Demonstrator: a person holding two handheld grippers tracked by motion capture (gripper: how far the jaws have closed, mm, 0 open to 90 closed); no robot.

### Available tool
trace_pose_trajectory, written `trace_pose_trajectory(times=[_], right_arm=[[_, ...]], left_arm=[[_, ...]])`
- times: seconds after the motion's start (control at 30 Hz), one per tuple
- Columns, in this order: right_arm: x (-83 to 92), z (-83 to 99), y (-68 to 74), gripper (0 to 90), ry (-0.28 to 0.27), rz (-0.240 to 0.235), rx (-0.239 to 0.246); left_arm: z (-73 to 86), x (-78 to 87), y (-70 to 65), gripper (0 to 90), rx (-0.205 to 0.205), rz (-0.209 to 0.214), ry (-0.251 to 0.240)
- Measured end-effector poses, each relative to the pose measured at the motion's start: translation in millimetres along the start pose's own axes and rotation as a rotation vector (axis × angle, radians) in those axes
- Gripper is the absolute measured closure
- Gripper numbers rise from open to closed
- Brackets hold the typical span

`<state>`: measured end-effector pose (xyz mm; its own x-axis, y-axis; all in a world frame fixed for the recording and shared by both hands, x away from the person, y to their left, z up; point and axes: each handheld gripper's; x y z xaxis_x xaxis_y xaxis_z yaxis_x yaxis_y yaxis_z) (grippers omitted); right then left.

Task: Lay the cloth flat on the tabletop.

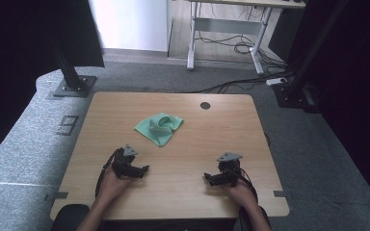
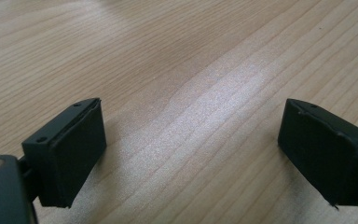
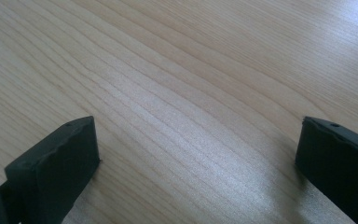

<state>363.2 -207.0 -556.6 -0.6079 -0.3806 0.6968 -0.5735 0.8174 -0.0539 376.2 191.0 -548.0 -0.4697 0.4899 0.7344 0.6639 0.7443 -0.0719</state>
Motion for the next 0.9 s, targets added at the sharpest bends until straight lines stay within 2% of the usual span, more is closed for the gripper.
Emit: trace_pose_trajectory(times=[0.67, 0.9], right_arm=[[0.2, 0.2, -0.1, 0.0, 0.0, -0.003, 0.004], [0.4, 0.5, -0.2, 0.0, -0.001, -0.006, 0.007]], left_arm=[[-0.6, -0.3, 1.1, 10.0, 0.009, -0.009, -0.008], [-1.7, 0.8, 4.2, 14.8, 0.0, 0.0, -0.009]])
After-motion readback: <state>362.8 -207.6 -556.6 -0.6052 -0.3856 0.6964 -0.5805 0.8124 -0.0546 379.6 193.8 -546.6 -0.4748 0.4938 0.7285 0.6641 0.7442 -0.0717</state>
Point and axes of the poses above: each handheld gripper's, and its own axes: x roughly backward along the jaws, z roughly out of its underside, y roughly to its left, and after that the axes turned 5 degrees about z, right-handed
